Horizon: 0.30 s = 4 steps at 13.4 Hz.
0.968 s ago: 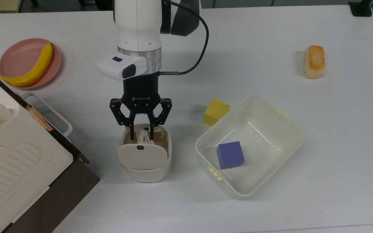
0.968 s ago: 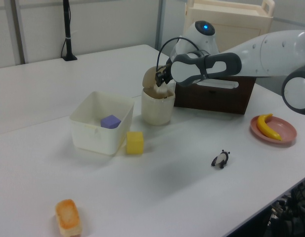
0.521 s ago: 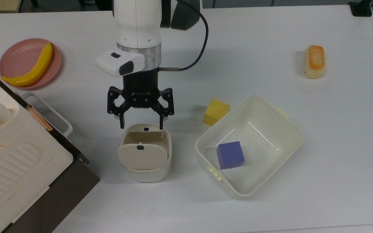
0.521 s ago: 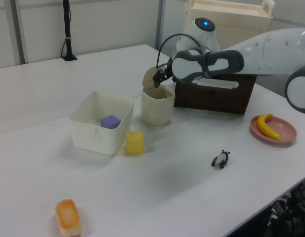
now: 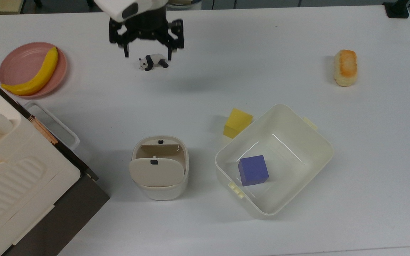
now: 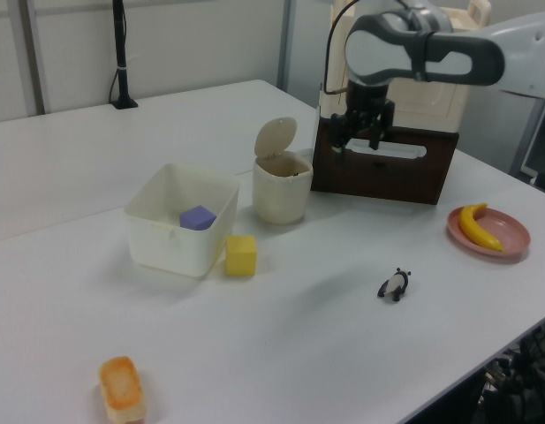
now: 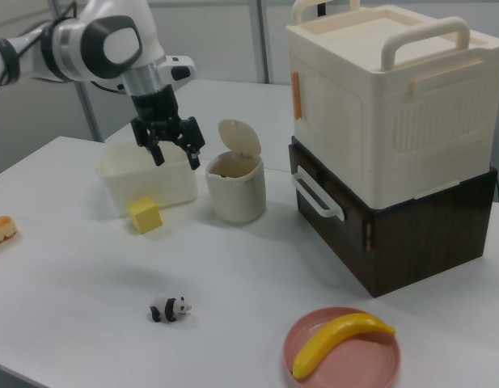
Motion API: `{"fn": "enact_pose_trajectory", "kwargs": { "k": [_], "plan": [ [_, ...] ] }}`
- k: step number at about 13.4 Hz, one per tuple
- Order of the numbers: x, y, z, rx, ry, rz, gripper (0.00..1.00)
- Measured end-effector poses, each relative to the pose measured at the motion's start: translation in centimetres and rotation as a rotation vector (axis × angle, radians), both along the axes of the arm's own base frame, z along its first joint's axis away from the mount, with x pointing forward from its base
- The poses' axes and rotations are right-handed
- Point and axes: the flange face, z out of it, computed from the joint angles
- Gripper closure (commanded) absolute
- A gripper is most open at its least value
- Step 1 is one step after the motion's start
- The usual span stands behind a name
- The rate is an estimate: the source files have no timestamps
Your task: Grab it up and put it in the trash
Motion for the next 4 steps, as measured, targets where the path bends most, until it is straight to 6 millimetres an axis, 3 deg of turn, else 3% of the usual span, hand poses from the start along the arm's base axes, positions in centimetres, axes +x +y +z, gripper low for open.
{"fn": "enact_pose_trajectory", "kwargs": {
  "k": [4],
  "plan": [
    [-3.1,-0.2,2.1,0.002,0.053,-0.012,0.00]
  ]
}}
